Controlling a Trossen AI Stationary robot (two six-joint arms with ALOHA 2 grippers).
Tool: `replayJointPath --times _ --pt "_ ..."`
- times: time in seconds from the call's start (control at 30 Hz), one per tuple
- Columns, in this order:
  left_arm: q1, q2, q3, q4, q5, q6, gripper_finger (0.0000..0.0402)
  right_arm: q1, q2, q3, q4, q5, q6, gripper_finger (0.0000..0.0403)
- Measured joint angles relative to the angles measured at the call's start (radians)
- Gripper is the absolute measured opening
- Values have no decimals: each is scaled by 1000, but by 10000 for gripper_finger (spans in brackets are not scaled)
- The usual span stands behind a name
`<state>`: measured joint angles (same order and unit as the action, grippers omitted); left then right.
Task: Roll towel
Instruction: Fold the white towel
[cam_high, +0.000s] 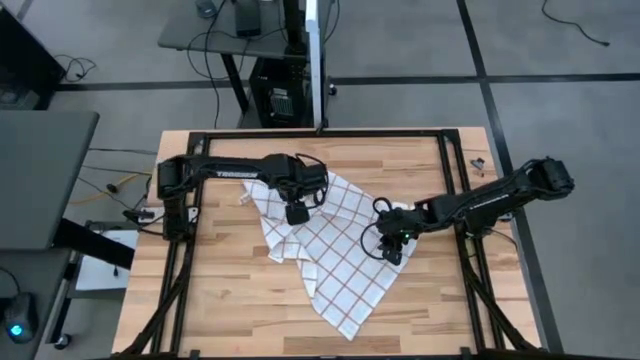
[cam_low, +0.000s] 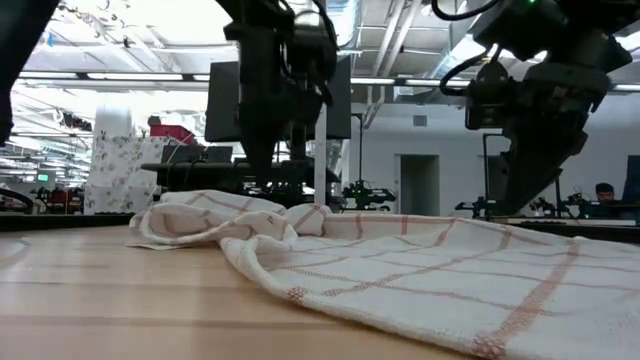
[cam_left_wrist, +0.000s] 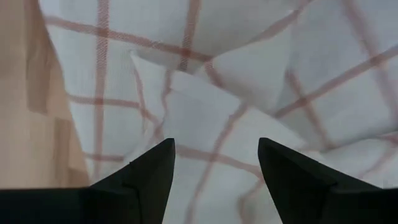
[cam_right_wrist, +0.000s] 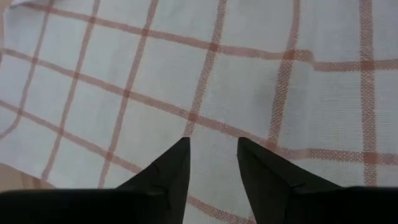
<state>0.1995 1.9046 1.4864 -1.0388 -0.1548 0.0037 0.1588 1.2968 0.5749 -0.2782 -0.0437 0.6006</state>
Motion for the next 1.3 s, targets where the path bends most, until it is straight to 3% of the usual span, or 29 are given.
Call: replayJointPath --times 0.27,0.37,0.47,0.53,0.67,0.9,1.3 --pt "42 80 0 7 -16 42 196 27 0 -25 9 0 1 134" --pt "49 79 0 9 -18 56 142 34 0 -28 10 -1 1 134" --pt "50 68 7 -36 -18 40 49 38 0 -29 18 -1 1 133" --pt "49 39 19 -83 -16 14 14 37 0 -30 47 -1 -4 131" --pt "22 -59 26 -148 -15 -78 3 24 -1 -29 133 5 -31 126" --pt "-42 -263 4 -231 -18 -314 1 9 28 -32 170 168 -85 123" --pt "-102 -446 -153 -299 -34 -555 1 65 264 -31 229 195 -102 123"
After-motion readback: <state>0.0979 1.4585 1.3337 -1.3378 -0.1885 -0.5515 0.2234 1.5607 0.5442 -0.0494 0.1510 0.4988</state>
